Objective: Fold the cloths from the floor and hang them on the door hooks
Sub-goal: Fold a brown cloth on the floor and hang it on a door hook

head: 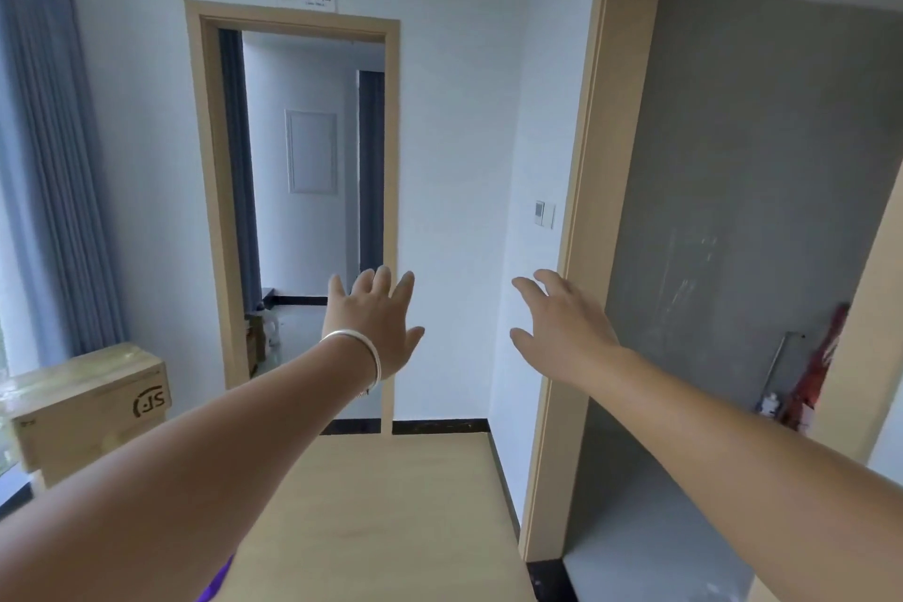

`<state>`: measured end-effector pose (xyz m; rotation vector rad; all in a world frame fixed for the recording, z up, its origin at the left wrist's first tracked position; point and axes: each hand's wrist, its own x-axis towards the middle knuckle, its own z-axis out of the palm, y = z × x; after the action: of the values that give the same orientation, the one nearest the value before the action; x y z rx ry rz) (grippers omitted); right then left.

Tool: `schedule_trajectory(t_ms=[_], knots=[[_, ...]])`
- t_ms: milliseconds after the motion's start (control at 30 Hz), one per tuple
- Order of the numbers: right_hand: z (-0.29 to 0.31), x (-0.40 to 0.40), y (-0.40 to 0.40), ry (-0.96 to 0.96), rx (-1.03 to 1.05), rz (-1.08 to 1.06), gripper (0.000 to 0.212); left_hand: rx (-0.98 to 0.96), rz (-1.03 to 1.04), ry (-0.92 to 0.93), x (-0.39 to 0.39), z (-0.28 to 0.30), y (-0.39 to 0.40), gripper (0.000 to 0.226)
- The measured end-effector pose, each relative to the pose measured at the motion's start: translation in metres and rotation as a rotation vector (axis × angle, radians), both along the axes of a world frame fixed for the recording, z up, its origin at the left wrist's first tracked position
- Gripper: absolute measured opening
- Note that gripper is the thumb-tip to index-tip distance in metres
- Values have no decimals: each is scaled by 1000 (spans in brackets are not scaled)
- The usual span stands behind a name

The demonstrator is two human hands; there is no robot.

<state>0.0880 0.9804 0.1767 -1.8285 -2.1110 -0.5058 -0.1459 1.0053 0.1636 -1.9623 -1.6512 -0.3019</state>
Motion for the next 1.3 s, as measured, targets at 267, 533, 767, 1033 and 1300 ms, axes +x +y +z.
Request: schedule_trajectory(t_ms=[267,533,767,1033,1300], knots=[[-16,31,114,-2,-18,9,61,-46,3,23,29,-20,108,76],[-13,70,236,22,-14,73,62,-22,46,-22,65,-13,204,71],[-38,84,316,49,-59,129,61,-47,82,-41,86,-27,276,69],[-49,72,427,43,-89,119,65,-65,75,-39,73,-42,386,68],[-54,23,560,-4,-117,84,68,-80,35,-90,27,-45,538,69]])
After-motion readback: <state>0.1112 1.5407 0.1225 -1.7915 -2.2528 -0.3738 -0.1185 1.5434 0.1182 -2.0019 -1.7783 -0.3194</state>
